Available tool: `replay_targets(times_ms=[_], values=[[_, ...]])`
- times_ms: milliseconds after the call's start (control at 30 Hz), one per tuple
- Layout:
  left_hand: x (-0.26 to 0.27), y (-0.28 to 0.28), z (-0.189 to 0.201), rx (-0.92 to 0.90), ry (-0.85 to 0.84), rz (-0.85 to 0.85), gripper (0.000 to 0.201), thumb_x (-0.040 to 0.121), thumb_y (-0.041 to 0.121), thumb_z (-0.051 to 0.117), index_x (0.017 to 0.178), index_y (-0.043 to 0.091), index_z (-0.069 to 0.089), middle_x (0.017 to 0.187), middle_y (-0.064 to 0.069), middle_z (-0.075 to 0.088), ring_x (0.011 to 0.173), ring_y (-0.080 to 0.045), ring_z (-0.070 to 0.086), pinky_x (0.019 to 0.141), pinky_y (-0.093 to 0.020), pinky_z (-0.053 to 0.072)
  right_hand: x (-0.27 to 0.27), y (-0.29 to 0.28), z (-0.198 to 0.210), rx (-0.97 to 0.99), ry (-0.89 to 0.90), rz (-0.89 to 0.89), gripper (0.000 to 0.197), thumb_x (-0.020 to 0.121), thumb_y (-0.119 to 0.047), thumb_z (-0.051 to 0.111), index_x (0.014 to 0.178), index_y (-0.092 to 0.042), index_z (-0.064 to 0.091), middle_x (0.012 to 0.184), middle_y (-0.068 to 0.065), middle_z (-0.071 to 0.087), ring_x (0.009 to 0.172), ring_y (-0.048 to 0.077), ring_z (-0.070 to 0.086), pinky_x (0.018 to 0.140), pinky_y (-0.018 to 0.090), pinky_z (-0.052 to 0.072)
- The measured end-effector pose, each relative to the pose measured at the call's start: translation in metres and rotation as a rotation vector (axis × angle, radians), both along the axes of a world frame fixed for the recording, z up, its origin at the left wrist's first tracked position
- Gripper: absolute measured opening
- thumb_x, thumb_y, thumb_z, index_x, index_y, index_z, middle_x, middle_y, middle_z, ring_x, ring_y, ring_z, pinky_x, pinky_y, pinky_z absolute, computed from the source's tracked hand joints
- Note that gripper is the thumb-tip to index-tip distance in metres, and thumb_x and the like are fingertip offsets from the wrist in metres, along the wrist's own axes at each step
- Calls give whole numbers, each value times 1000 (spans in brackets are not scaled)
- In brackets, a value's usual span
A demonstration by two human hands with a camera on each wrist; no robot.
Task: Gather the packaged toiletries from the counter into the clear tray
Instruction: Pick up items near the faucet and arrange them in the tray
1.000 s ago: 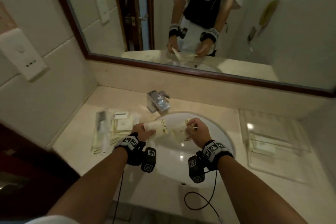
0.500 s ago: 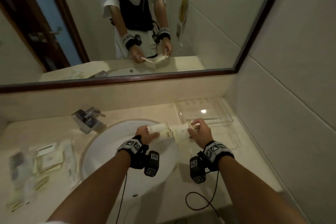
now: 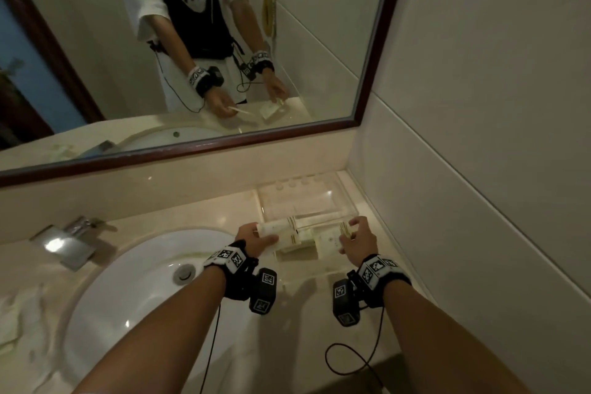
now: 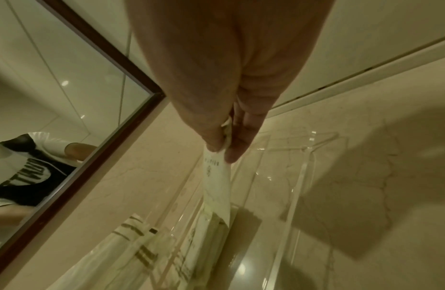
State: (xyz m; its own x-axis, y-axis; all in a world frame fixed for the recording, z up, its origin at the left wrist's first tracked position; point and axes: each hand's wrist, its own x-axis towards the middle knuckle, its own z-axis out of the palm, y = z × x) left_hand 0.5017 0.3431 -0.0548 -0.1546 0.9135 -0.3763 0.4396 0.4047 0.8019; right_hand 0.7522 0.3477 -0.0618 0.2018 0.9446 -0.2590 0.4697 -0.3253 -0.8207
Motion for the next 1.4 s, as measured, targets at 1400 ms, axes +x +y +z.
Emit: replay_targets(times_ms=[1400], values=[[43,46,-7,-141,-171,76,16,84,5,68,98,3,60,63,-6,58,31,-4,50,34,-15,43,16,62,-53,-122,-206,-53,13,86,-7,57,96,-3,50,109,23,61,96,36,61,72,35,48]])
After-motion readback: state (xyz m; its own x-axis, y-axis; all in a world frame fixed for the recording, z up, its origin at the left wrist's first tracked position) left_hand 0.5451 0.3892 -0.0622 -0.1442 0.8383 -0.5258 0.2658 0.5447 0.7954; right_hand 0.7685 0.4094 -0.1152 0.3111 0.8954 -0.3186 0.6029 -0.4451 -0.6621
